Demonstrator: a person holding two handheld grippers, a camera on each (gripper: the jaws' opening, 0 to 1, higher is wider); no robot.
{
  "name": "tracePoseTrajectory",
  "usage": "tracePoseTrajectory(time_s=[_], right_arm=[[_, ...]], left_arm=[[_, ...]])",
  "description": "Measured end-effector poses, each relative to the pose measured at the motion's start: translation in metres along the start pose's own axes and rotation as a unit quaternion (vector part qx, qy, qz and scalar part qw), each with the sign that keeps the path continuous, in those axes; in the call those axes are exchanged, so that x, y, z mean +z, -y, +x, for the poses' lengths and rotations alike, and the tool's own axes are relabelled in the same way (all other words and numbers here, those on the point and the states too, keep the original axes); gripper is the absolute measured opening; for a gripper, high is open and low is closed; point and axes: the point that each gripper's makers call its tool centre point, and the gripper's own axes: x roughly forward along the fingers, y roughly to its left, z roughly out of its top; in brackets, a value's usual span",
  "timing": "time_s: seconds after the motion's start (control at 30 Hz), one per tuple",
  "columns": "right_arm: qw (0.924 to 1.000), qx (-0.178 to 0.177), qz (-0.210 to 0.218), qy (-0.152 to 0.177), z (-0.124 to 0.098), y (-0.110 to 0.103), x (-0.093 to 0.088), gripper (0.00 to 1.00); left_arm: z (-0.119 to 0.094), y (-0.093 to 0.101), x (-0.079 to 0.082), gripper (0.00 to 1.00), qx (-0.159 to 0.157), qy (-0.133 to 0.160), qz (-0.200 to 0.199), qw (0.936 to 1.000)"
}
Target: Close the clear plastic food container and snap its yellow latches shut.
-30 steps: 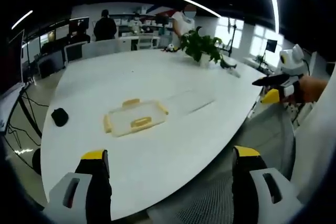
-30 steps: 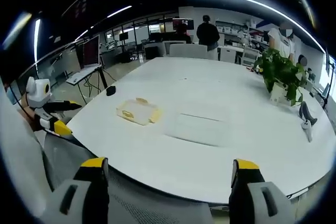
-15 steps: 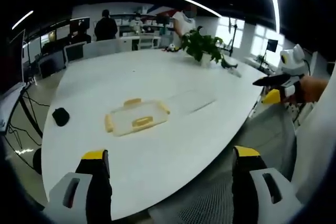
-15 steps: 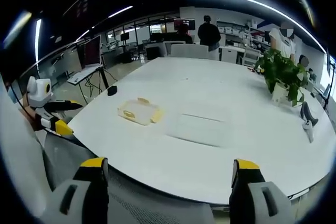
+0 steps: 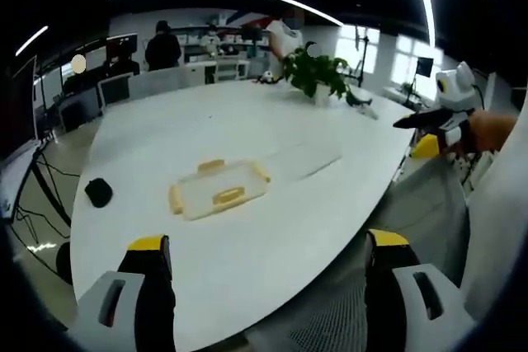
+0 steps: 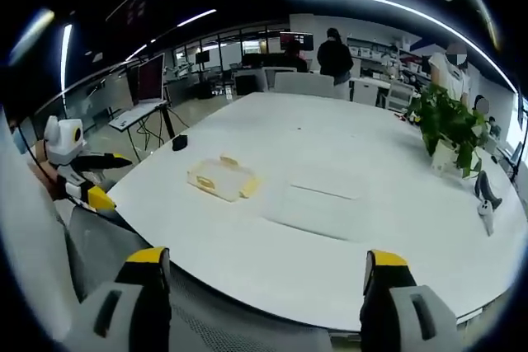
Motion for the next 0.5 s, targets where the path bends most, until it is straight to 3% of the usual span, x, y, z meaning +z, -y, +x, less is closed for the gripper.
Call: tracePoseTrajectory(time_s=[0.5], right_arm=[[0.9971, 0.032, -0.069, -0.007, 0.021, -0.007, 0.024, 0.98]], left_arm=[[0.001, -0.026, 0.012, 0.89, 0.001, 0.002, 0.013, 0.9999]])
